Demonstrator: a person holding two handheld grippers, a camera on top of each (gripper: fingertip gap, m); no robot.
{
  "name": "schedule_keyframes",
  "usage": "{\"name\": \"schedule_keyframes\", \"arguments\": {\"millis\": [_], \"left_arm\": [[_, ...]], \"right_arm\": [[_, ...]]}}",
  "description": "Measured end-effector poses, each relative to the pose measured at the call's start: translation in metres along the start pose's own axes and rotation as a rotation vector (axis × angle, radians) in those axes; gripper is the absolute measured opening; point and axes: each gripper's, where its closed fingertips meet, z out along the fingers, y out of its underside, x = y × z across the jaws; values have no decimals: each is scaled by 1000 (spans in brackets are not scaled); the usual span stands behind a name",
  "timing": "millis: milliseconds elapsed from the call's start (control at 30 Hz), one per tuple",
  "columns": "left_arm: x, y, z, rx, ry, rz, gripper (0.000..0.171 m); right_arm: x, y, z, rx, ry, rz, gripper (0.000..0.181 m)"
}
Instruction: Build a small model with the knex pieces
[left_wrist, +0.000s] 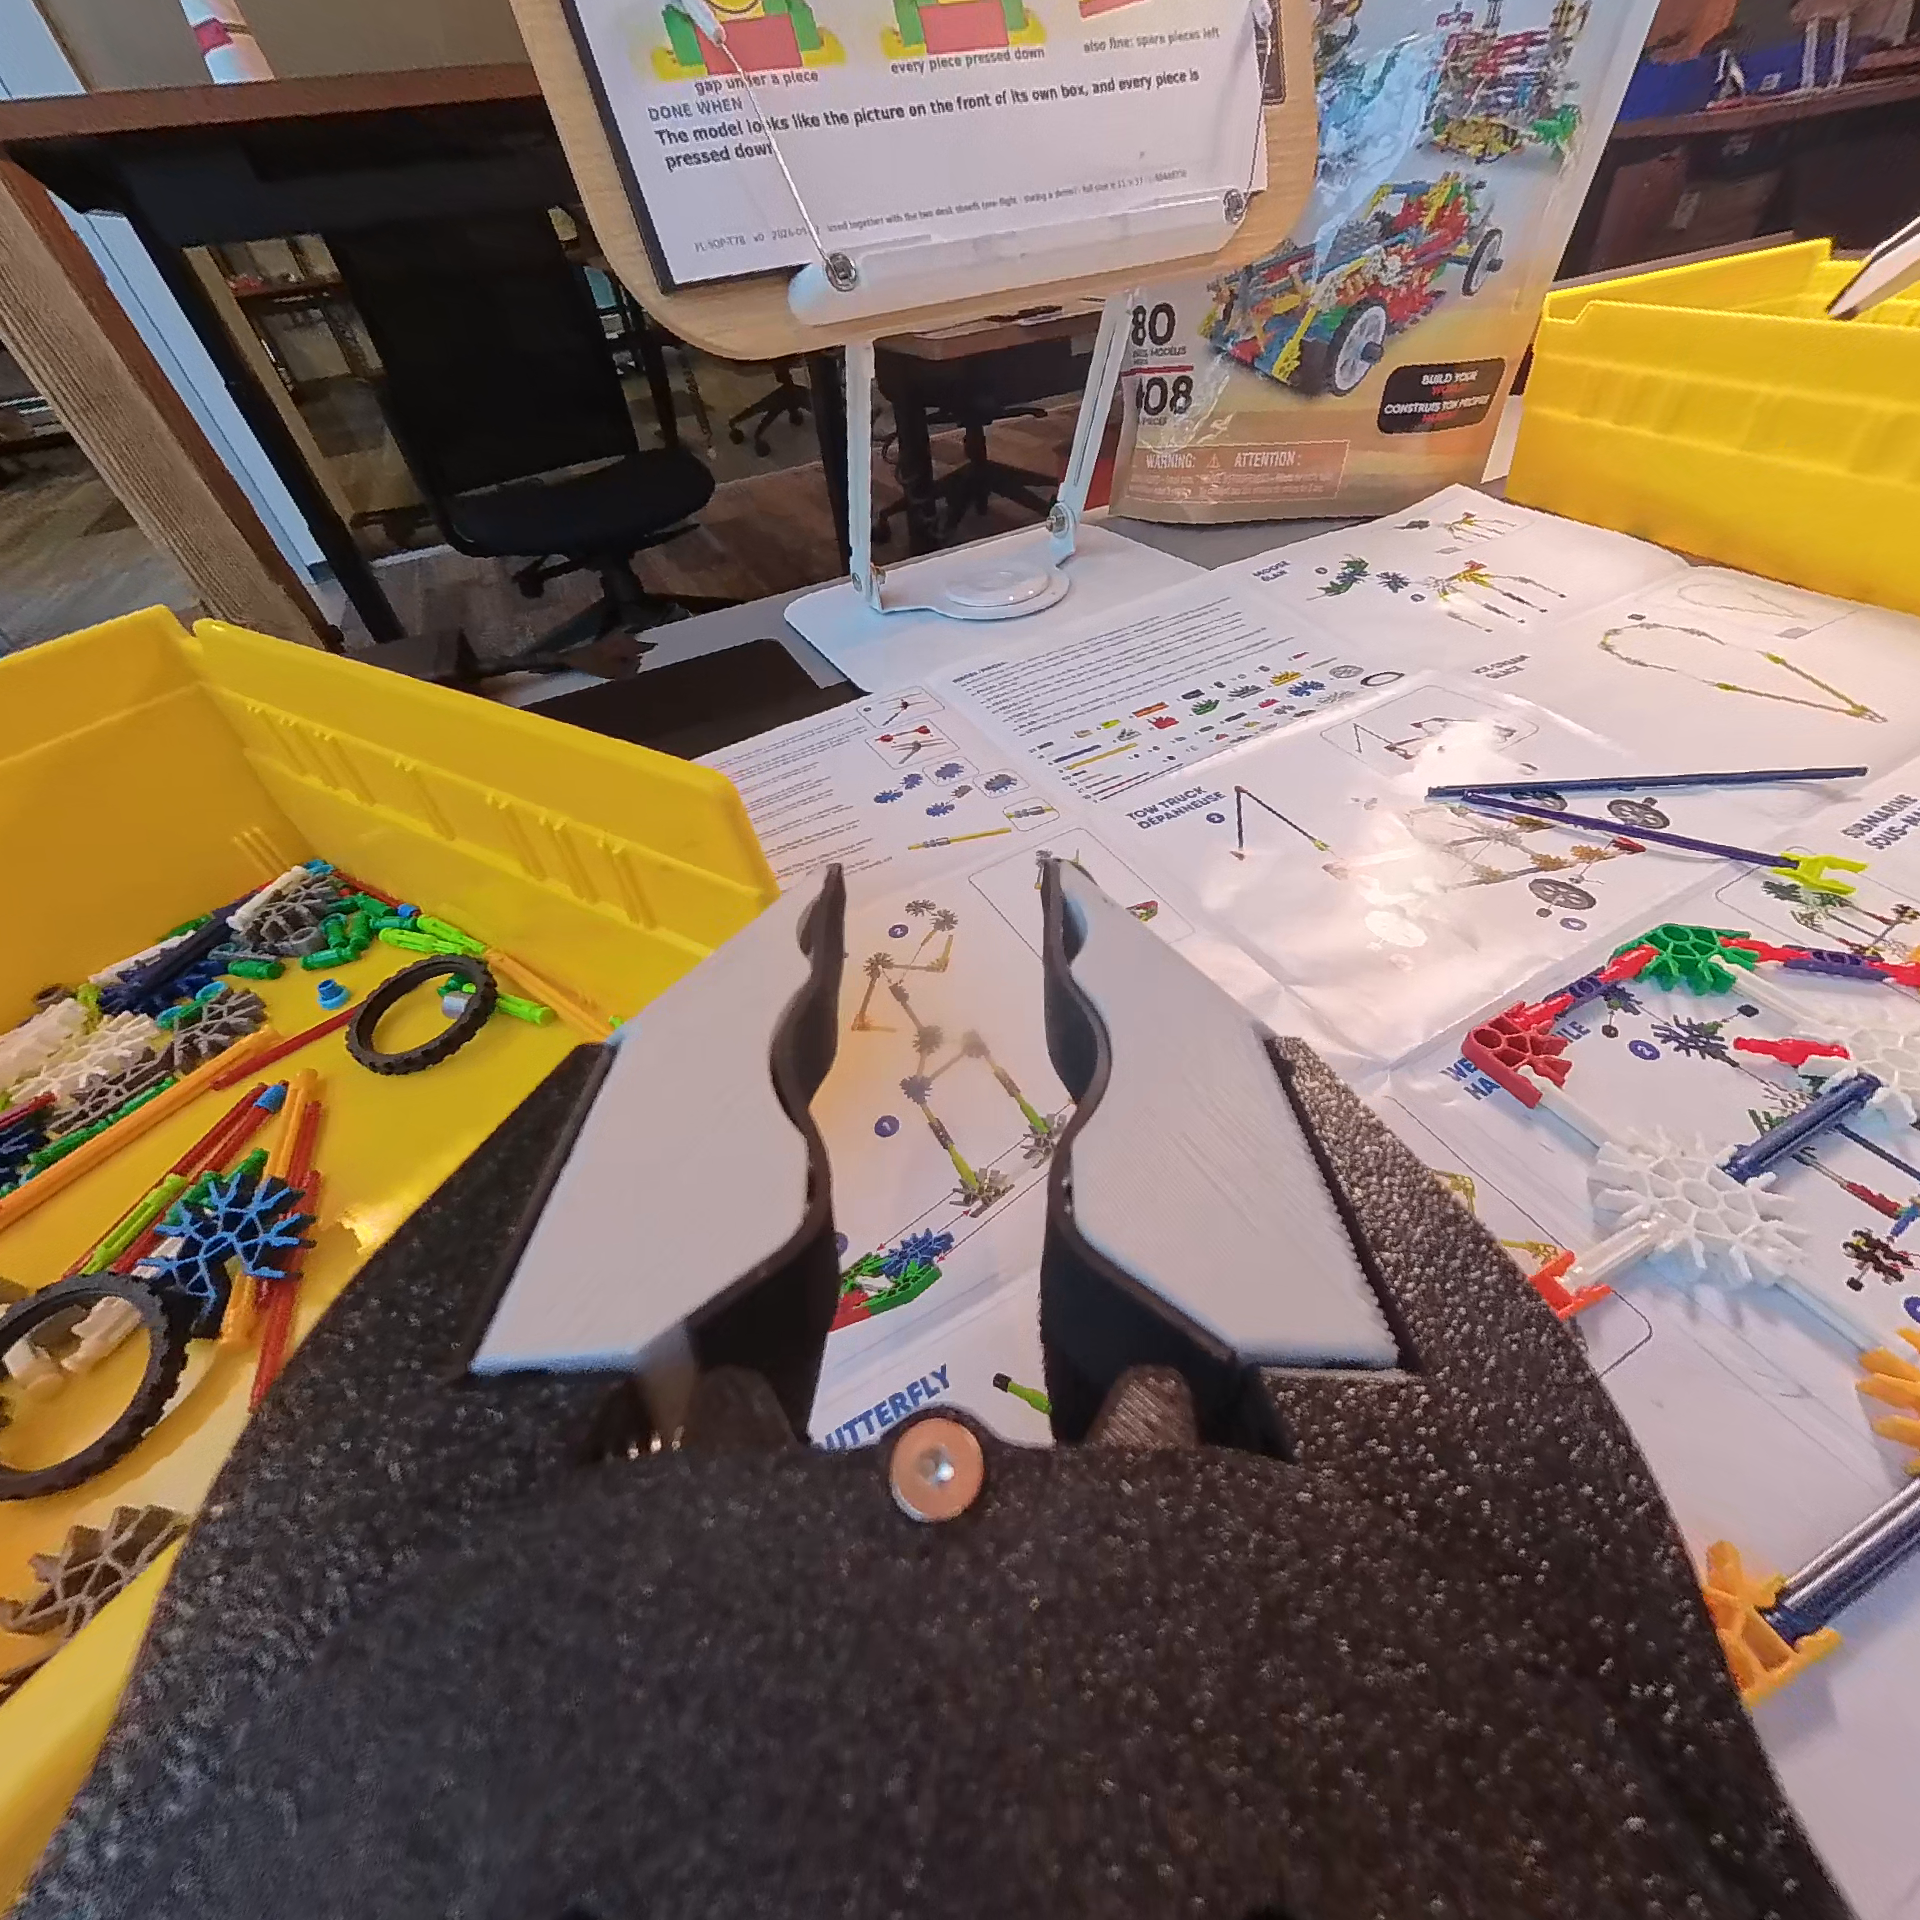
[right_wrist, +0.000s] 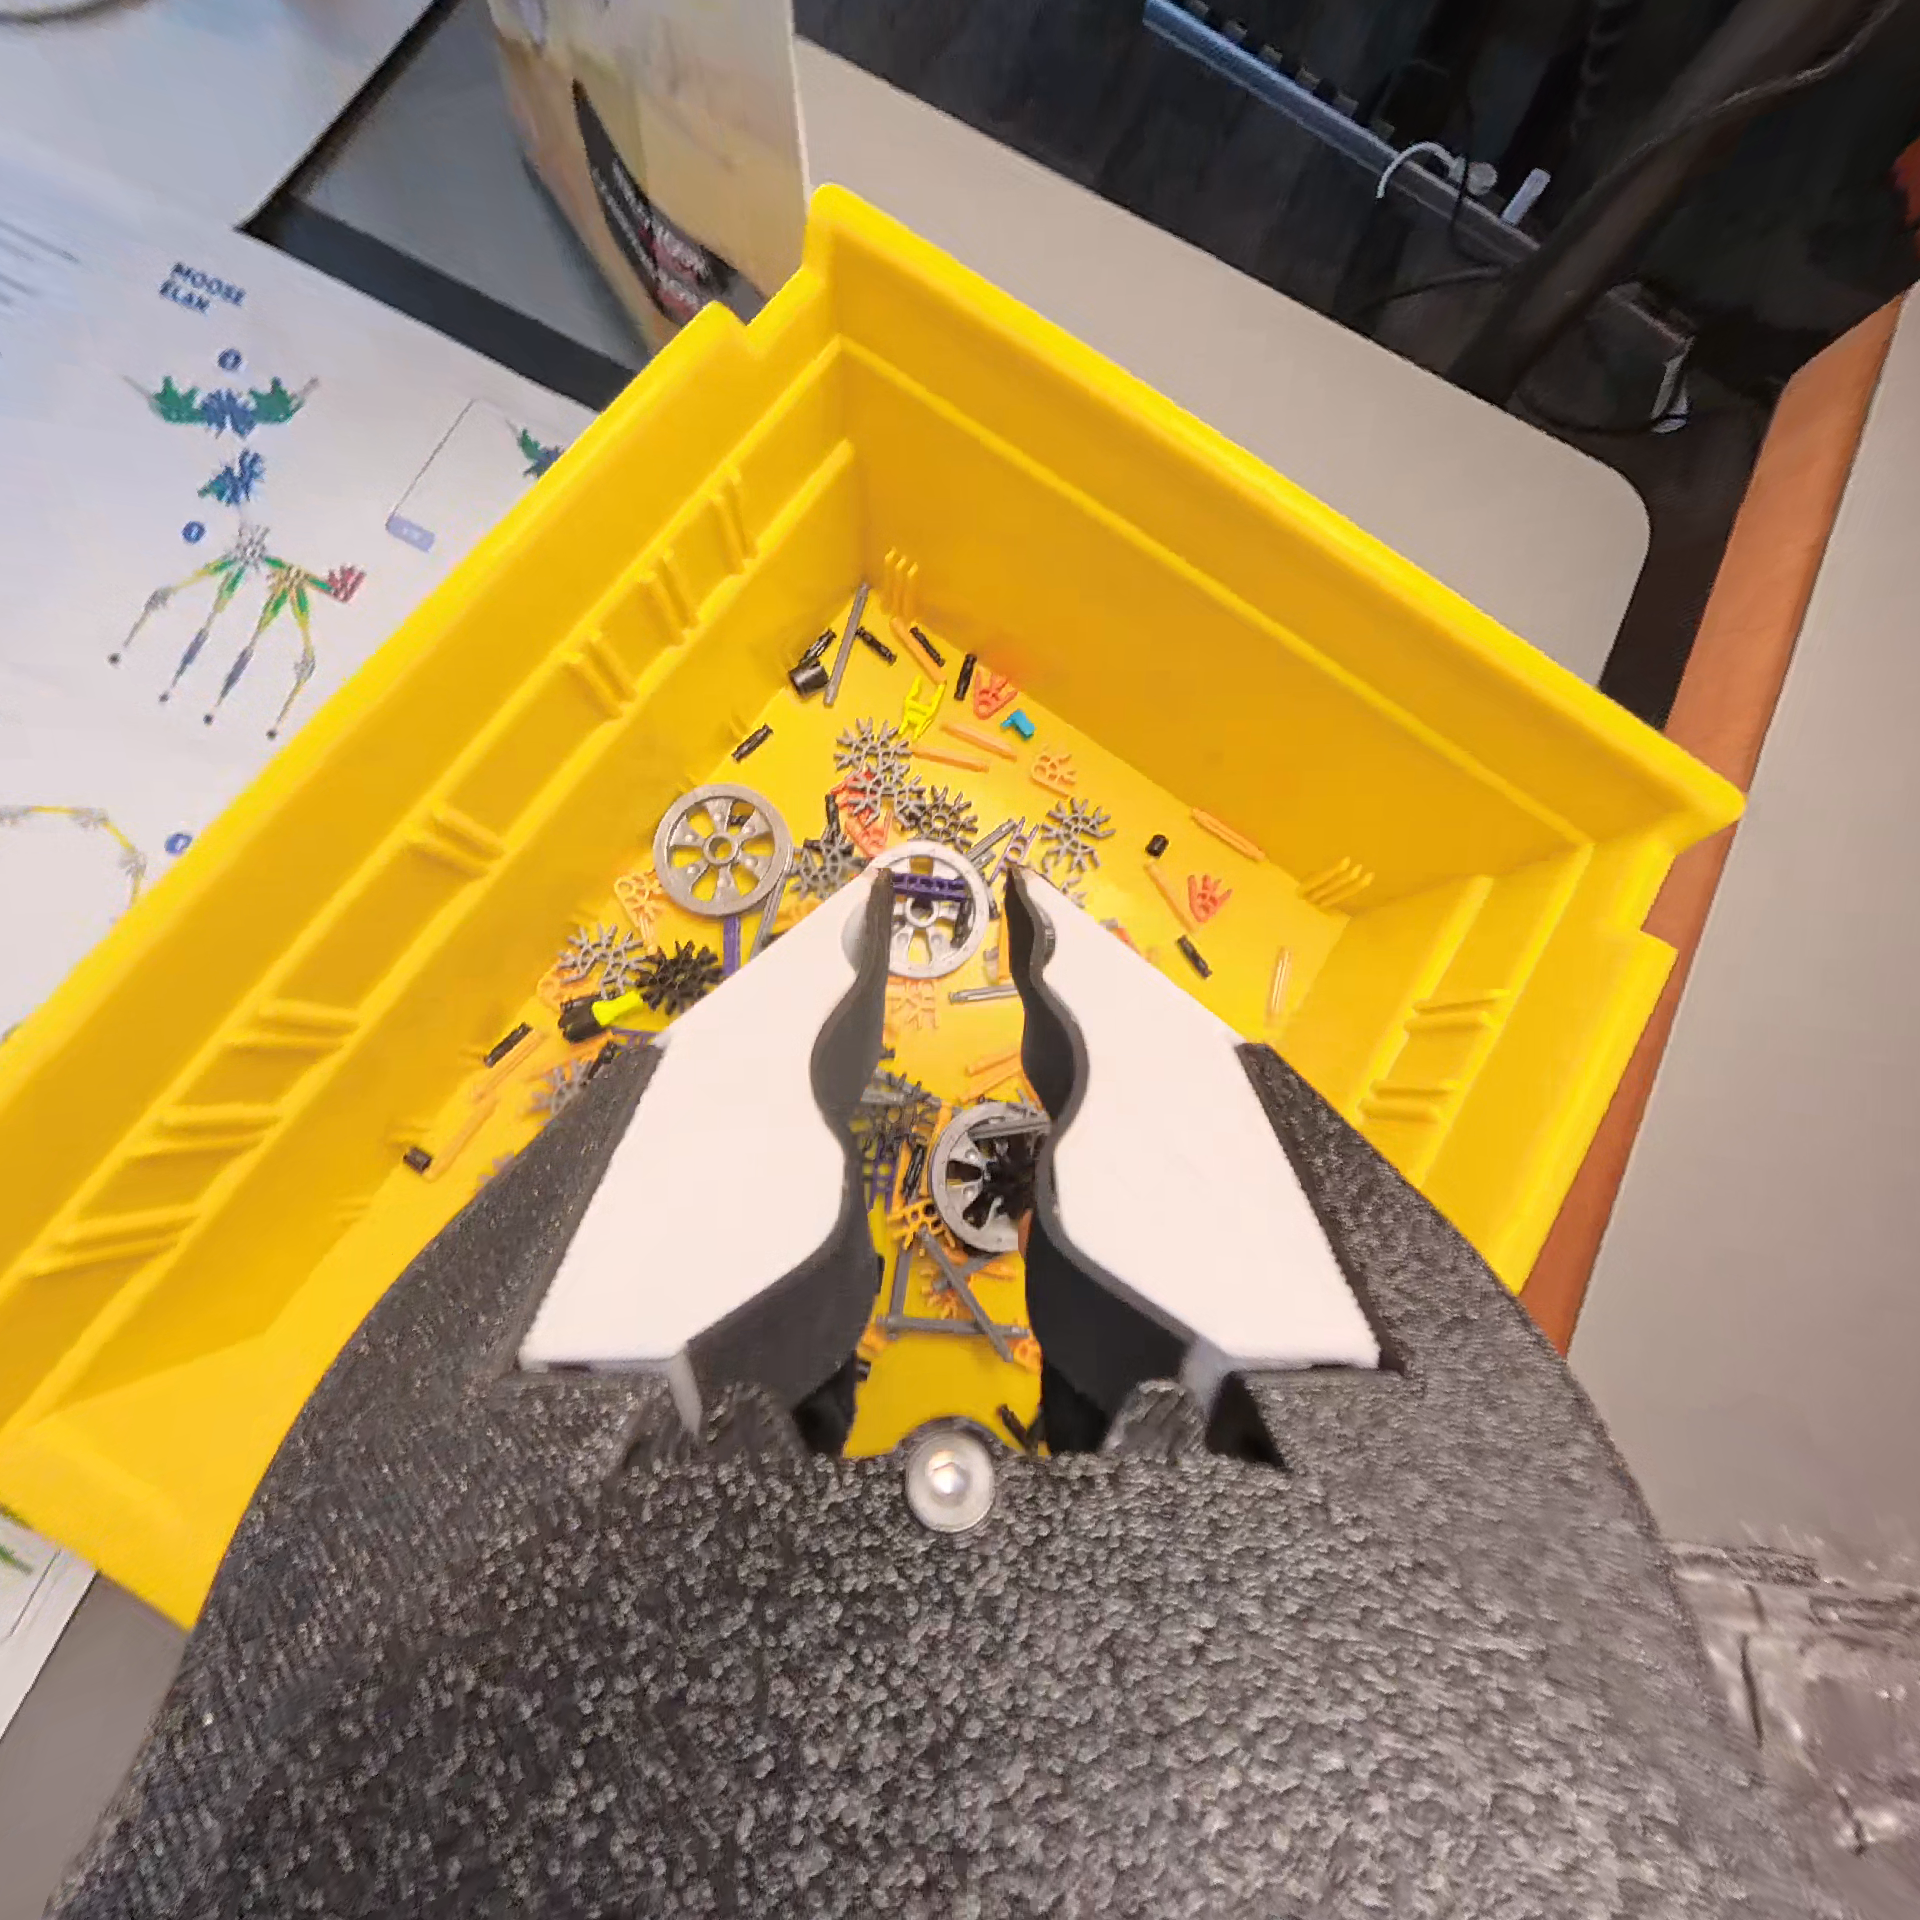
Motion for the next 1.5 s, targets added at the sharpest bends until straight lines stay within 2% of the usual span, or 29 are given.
{"name": "schedule_keyframes", "arguments": {"millis": [267, 333, 533, 700, 900, 1067, 1267, 1500], "left_arm": [[2, 2, 2, -19, -45, 59, 35], [2, 2, 1, -16, -54, 72, 35], [4, 3, 2, -23, -72, 102, 34], [5, 5, 3, -35, -75, 114, 34], [6, 6, 4, -46, -73, 122, 34], [8, 10, 7, -69, -71, 142, 34], [7, 10, 7, -72, -77, 133, 33], [0, 7, 4, -48, -96, 84, 32]], "right_arm": [[-19, 47, 3, -217, -38, -248, 9], [-28, 57, 4, -262, -90, -289, 9], [-55, 77, 7, -321, -227, -406, 11], [-62, 86, 14, -339, -255, -441, 13], [-47, 79, 21, -326, -180, -413, 1], [-37, 64, 24, -265, -110, -401, 5], [-64, 40, 23, -110, -227, -364, 8], [-89, 46, 39, -123, -325, -358, 10]]}}
